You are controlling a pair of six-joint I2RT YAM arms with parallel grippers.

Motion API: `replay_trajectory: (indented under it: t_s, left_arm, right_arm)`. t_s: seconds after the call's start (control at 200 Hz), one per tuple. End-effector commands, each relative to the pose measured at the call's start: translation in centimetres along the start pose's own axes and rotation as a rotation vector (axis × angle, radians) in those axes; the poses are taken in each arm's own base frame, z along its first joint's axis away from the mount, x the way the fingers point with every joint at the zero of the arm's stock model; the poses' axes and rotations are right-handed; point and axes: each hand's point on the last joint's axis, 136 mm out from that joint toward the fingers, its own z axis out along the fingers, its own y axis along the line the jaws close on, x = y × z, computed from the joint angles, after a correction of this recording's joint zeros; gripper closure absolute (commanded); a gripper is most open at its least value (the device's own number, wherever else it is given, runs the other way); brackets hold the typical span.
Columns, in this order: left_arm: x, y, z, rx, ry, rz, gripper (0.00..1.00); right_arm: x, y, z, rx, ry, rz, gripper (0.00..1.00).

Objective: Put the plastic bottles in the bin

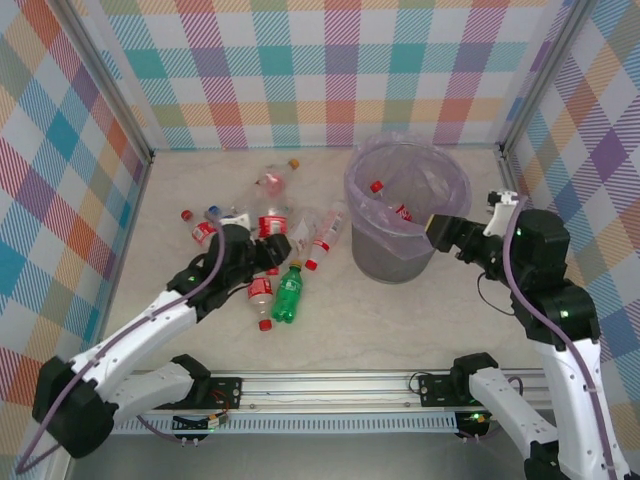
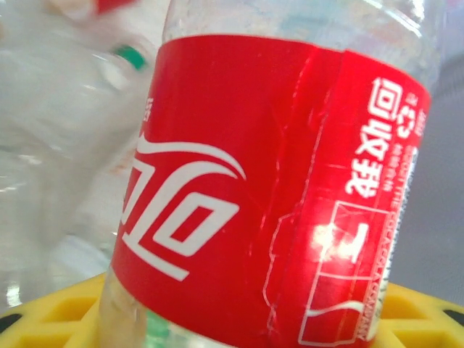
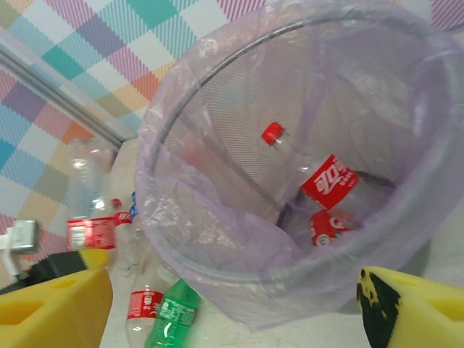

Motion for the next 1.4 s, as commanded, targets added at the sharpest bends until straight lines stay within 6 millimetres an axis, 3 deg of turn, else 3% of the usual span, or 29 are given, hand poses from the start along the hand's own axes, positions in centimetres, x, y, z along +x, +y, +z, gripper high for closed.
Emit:
replay_trajectory:
  t_s: [0.0, 0.175, 0.37, 0.66, 0.925, 1.065, 1.395]
  left_arm:
    - [-0.7, -6.3, 0.3, 0.204, -0.03, 0.144, 0.51]
    - [1.0, -10.5, 0.5, 0.331, -0.003, 0.258, 0.52]
    - [1.6, -12.0, -0.6, 0.395, -0.023, 0.307, 0.53]
    - [2.5, -12.2, -3.0, 0.431, -0.05, 0.376, 0.53]
    - [3.8, -13.1, -2.6, 0.452, -0.004, 0.432, 0.55]
    - [3.9, -13.6, -2.5, 0.47, 0.002, 0.436, 0.55]
    - [3.6, -14.9, -2.3, 0.505, 0.004, 0.415, 0.55]
  right_arm:
    - [-0.7, 3.0, 1.2, -0.149, 0.001, 0.011, 0.13]
    - [-0.4, 7.5, 3.6, -0.295, 0.066, -0.041, 0.12]
    - [-0.1, 10.9, 7.0, -0.372, 0.138, -0.081, 0.04]
    - [-1.2, 12.7, 10.3, -0.408, 0.167, -0.094, 0.02]
    - [-1.2, 14.7, 11.5, -0.471, 0.191, -0.114, 0.05]
    - [-0.9, 14.5, 12.2, -0.456, 0.21, -0.115, 0.08]
    - [-0.5, 13.7, 12.7, -0.412, 0.226, -0.133, 0.36]
